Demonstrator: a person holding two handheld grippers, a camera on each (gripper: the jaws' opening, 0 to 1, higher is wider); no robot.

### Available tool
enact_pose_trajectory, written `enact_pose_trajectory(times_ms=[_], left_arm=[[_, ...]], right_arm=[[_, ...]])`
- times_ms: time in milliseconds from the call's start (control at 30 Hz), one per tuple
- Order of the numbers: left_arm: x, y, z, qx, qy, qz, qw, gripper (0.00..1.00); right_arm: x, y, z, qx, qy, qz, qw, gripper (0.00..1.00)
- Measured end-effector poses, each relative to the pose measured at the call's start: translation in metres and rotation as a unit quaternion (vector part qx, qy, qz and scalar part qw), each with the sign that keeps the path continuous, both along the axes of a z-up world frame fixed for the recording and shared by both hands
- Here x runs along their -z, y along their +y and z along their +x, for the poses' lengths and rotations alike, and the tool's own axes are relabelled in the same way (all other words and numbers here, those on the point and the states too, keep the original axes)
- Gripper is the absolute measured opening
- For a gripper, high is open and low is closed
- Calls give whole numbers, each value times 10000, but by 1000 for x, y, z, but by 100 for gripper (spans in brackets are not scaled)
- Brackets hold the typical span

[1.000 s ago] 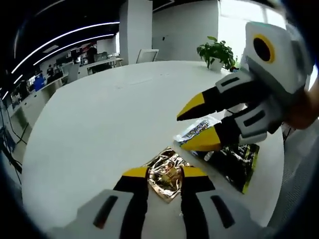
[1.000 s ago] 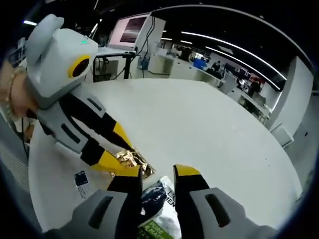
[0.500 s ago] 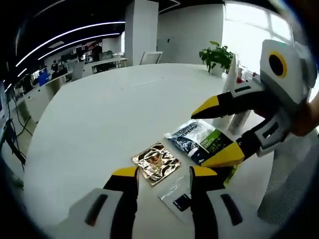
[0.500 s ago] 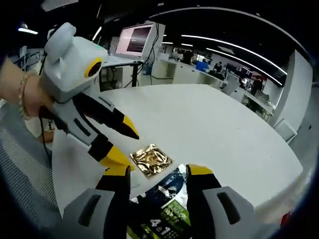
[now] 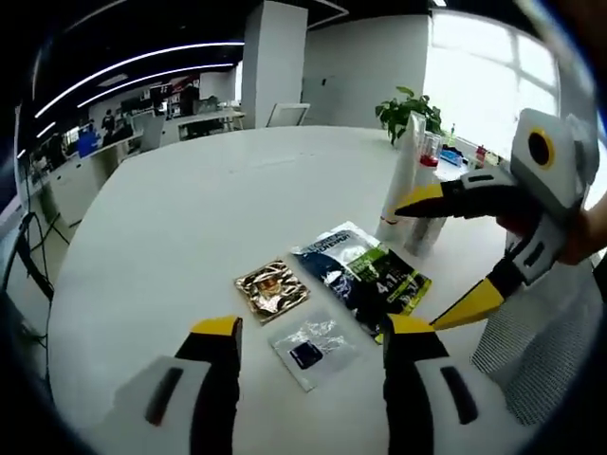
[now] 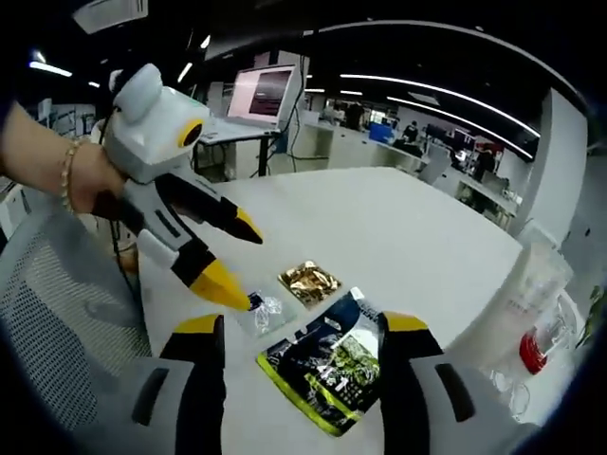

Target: Arrange the skincare products in the storage area until every visible bottle or jar stands upright without overlapping.

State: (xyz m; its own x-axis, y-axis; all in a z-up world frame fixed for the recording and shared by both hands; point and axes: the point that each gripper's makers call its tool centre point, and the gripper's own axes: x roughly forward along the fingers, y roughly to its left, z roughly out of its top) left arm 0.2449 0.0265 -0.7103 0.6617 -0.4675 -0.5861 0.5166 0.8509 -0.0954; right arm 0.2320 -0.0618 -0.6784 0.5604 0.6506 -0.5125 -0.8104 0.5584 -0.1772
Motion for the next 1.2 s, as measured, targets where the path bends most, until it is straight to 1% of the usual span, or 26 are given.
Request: enact_pose_trajectory(times_ms=[100, 167, 200, 267, 367, 433, 467, 533, 633, 700, 800, 867, 967, 1067, 1100, 1200], left_arm=[[-5, 1, -10, -34, 18, -38, 10000, 64], [-7, 3, -14, -61, 22, -53, 10000, 68], [-12, 4, -18, -74, 18, -85, 9999, 69], [-15, 4, -24, -110, 69, -163, 9998, 74], [-18, 6, -28, -154, 26, -253, 9996, 80], [-23, 6, -33, -185, 105, -288, 9994, 83], [-25, 6, -34, -185, 98, -301, 9993, 86], [-34, 5, -36, -183, 77, -316, 9993, 90], [-44, 5, -38, -191, 31, -385, 9991, 98], [-47, 6, -41, -210, 60, -439, 9988, 99], [-50, 8, -47, -209, 105, -413, 9989, 99], [-48, 11, -51, -232, 128, -379, 9989, 99], [-49, 15, -56, -296, 104, -376, 9988, 99], [-44, 14, -62, -310, 134, -309, 9990, 99], [-43, 15, -62, -304, 173, -243, 9991, 99], [-46, 15, -58, -322, 54, -262, 9991, 99]], right_arm=[[-10, -15, -6, 196, -73, 101, 9997, 72], [-19, -28, -9, 383, -93, 211, 9990, 76], [-24, -37, -10, 518, -128, 249, 9983, 78], [-32, -50, -11, 734, -146, 387, 9964, 81], [-38, -75, -12, 1103, -114, 526, 9924, 88], [-40, -93, -14, 1364, -73, 644, 9885, 91], [-40, -99, -15, 1386, -85, 616, 9884, 92], [-40, -115, -16, 1561, -55, 591, 9860, 94], [-40, -136, -17, 1800, 15, 736, 9809, 100], [-41, -142, -19, 1851, 23, 709, 9802, 100], [-39, -153, -19, 1946, 90, 704, 9783, 100], [-38, -157, -19, 1988, 102, 727, 9773, 100], [-36, -159, -20, 2042, 136, 716, 9762, 100], [-37, -159, -18, 2043, 84, 734, 9761, 100], [-36, -158, -18, 2059, 93, 756, 9756, 100], [-29, -161, -19, 2084, 151, 640, 9758, 100]])
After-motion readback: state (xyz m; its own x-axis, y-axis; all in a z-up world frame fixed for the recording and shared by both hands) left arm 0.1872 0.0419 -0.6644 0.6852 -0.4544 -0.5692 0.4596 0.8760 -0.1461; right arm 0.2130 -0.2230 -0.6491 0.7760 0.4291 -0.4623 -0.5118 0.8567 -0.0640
